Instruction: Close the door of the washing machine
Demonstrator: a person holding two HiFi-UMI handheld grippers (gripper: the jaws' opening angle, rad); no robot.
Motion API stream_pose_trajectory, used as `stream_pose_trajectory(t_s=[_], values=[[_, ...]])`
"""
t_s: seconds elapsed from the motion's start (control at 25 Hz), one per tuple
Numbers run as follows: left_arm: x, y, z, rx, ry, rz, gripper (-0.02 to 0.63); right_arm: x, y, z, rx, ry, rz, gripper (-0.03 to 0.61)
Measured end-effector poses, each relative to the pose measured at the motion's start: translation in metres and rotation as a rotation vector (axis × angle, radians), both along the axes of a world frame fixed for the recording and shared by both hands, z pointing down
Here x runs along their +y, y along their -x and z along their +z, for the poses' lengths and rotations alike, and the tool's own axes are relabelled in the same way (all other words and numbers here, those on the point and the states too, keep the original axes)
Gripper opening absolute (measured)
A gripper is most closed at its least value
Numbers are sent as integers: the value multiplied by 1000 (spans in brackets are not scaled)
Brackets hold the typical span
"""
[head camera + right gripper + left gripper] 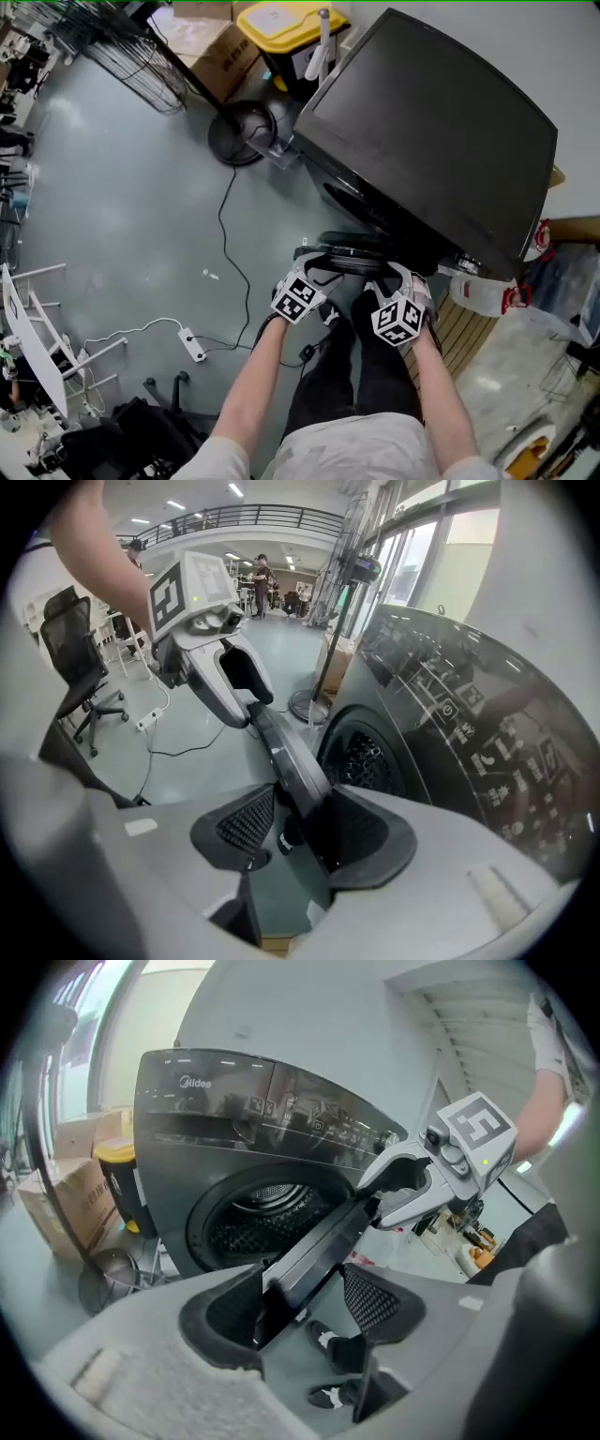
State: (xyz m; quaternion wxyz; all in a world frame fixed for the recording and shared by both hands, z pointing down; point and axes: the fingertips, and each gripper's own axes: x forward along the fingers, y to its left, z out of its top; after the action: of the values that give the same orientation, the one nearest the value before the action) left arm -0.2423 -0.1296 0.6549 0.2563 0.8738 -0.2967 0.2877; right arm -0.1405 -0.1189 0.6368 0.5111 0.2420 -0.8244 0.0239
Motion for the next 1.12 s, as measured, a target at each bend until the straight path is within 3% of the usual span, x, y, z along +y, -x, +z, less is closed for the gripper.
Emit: stream_pose_trajectory(t_s=[0.12, 0.36, 0.6, 0.8, 0.96, 1.0, 1.08, 1.12], values=[[-15, 4, -4, -49, -82, -55, 251, -14, -1, -1, -35, -16, 31, 189], [-36, 12, -12, 65, -96, -312, 198, -34, -3, -4, -85, -101, 92, 189], [-57, 9, -11, 92, -144, -394, 189, -49, -6, -5, -136, -152, 141, 189], [-68, 10, -10, 127, -134, -451, 174, -59, -6, -7, -176, -180, 196, 192], [-70, 11, -10, 147, -126, -479, 170, -61, -5, -22, -254, -225, 304, 193], [-72, 11, -10, 149, -126, -479, 169, -60, -4, -33, -301, -261, 329, 177], [-76, 10, -11, 155, -131, -480, 168, -59, -1, -55, -433, -305, 396, 29], [-79, 9, -11, 156, -134, -480, 167, -56, -2, -56, -493, -286, 455, 8]])
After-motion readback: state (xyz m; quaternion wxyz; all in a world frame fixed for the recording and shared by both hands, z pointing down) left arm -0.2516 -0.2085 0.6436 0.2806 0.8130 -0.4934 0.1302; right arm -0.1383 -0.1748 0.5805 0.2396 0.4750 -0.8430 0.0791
